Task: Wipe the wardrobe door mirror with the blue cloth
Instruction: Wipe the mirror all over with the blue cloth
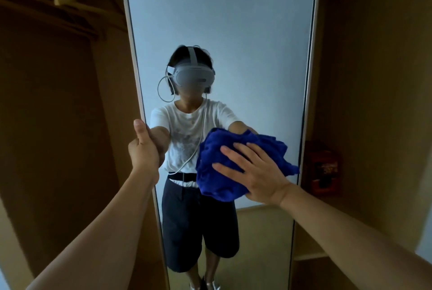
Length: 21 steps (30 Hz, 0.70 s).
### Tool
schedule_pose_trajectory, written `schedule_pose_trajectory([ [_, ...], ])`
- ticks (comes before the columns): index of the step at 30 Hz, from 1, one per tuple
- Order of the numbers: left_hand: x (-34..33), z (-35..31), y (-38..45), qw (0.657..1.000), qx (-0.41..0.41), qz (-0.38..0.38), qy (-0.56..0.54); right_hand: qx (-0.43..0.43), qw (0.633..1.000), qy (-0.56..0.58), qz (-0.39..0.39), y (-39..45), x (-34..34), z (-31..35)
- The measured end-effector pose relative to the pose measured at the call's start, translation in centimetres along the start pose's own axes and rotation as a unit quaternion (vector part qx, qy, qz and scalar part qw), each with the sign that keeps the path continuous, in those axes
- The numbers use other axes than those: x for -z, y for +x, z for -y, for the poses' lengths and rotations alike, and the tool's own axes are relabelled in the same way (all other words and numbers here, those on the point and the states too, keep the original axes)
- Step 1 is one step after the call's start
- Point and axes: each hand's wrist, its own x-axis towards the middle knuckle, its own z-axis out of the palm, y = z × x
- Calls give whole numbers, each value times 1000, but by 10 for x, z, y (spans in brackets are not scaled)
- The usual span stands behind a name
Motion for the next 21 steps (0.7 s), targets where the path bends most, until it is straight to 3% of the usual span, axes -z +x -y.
schedule_pose_trajectory([
  [3, -3, 1, 5, 1000, 4, -10, -4, -27, 999, 3, -18, 17, 11, -21],
  [11, -6, -2, 4, 1000, -8, -6, -6, -242, 964, -5, -115, 71, 43, -89],
  [21, -9, 4, 17, 1000, 0, -4, 5, -258, 958, -24, -125, 74, 32, -87],
])
